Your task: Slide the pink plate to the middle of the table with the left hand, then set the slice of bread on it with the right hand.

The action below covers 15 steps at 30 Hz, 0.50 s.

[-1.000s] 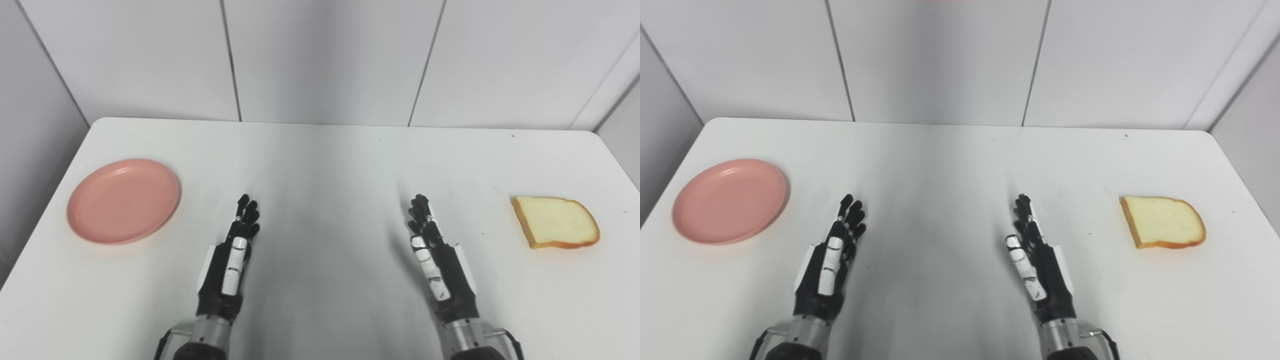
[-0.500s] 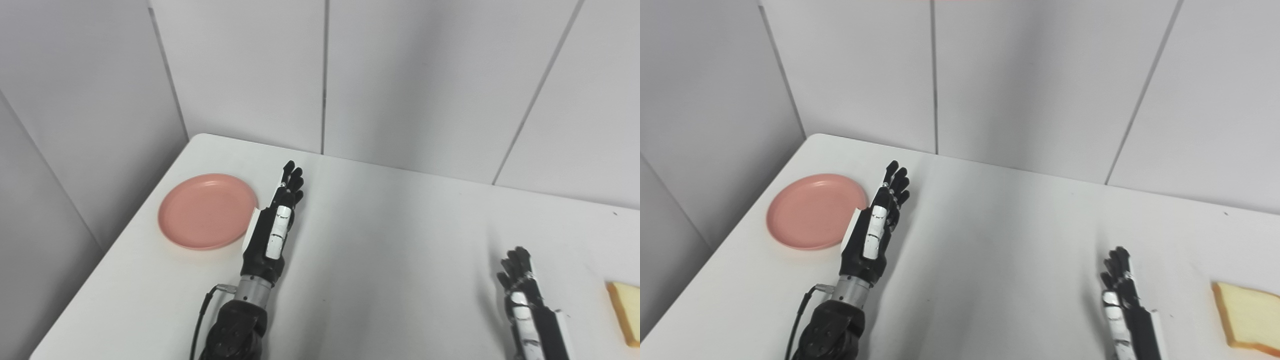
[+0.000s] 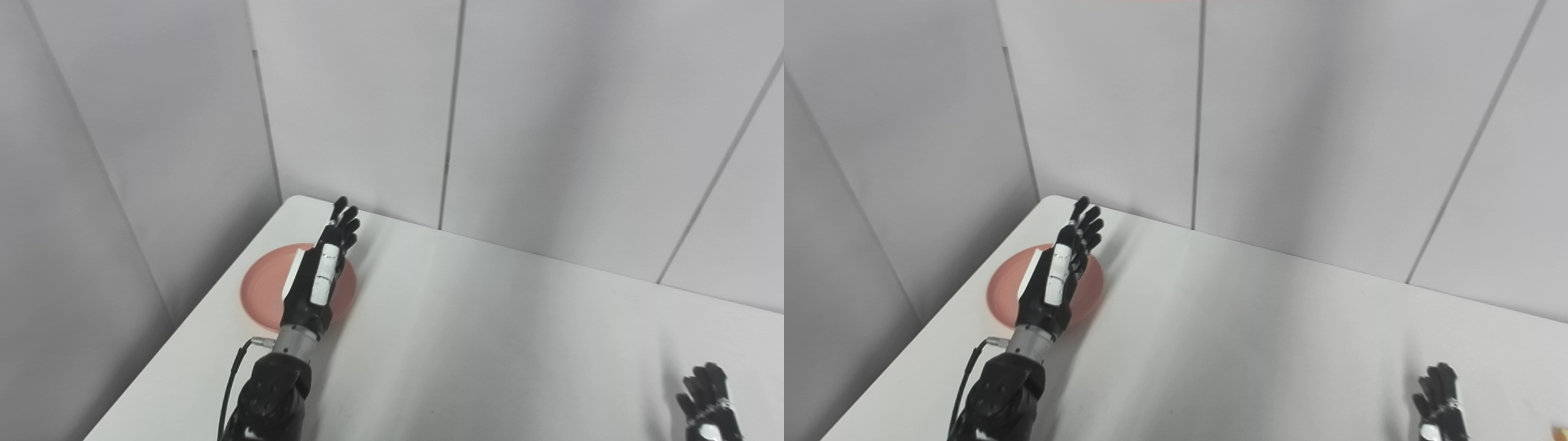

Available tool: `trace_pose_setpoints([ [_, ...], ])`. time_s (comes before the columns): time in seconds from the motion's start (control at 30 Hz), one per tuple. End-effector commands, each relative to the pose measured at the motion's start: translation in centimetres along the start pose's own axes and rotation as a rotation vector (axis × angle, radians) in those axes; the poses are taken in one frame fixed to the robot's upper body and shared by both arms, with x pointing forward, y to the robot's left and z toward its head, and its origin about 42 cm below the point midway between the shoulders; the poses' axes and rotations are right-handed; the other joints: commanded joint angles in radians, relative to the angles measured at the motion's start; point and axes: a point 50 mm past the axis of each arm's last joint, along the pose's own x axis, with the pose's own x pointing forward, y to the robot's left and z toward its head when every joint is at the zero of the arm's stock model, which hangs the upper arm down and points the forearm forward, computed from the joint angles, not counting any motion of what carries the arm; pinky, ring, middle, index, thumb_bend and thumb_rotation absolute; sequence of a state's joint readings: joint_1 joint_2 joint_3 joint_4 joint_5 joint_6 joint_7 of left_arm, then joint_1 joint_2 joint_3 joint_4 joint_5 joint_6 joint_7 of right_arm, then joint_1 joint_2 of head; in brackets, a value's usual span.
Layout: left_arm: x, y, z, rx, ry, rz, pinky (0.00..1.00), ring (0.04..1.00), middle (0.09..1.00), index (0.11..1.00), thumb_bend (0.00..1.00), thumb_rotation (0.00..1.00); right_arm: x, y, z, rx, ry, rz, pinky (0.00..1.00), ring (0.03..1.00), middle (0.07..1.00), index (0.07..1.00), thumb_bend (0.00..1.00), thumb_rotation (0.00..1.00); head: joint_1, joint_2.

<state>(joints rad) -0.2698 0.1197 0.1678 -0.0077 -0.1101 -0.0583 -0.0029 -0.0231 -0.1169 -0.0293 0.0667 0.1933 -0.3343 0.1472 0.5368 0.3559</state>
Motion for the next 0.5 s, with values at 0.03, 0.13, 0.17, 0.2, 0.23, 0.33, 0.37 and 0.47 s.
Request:
trace_pose_setpoints([
  [0.03,1.5,1.3,1.4,0.01,-0.059,0.04,0.94,0.927,0.926,0.916,0.86,1.0,-2.9,-0.6,-2.2,0.013,0.108,-0.031,1.0,1.0,1.0,1.0,0.66,0.83,0.009,-0.004],
  [0.13,1.7,2.8,1.6,0.028,-0.055,0.078,0.92,0.909,0.903,0.887,0.88,1.0,-3.0,-0.5,-2.1,0.021,0.103,-0.019,1.0,1.0,1.0,1.0,0.65,0.83,0.014,-0.01],
  [0.17,1.6,3.2,1.7,0.033,-0.054,0.087,0.92,0.905,0.897,0.877,0.88,1.0,-3.1,-0.6,-2.1,0.018,0.098,-0.018,1.0,1.0,1.0,1.0,0.65,0.83,0.025,-0.01],
  [0.2,1.6,3.6,1.8,0.036,-0.056,0.097,0.93,0.901,0.891,0.869,0.89,1.0,-3.1,-0.6,-2.1,0.015,0.096,-0.018,1.0,1.0,1.0,1.0,0.64,0.83,0.025,-0.01],
  [0.23,1.6,3.8,2.0,0.037,-0.059,0.108,0.92,0.893,0.884,0.861,0.89,1.0,-3.2,-0.6,-2.1,0.012,0.098,-0.02,1.0,1.0,1.0,1.0,0.65,0.83,0.03,-0.011],
  [0.33,1.8,4.5,2.5,0.028,-0.089,0.154,0.85,0.856,0.855,0.834,0.87,1.0,-3.2,-0.7,-1.9,0.009,0.107,-0.018,1.0,1.0,1.0,1.0,0.67,0.84,0.036,-0.011],
  [0.37,1.8,5.0,2.7,0.035,-0.094,0.169,0.83,0.838,0.838,0.824,0.87,1.0,-3.2,-0.7,-1.8,0.009,0.106,-0.017,1.0,1.0,1.0,1.0,0.66,0.83,0.04,-0.012],
  [0.47,1.8,6.4,3.3,0.06,-0.086,0.181,0.83,0.822,0.827,0.824,0.88,1.0,-3.3,-0.9,-1.6,0.01,0.104,-0.011,1.0,1.0,1.0,1.0,0.66,0.83,0.053,-0.016],
])
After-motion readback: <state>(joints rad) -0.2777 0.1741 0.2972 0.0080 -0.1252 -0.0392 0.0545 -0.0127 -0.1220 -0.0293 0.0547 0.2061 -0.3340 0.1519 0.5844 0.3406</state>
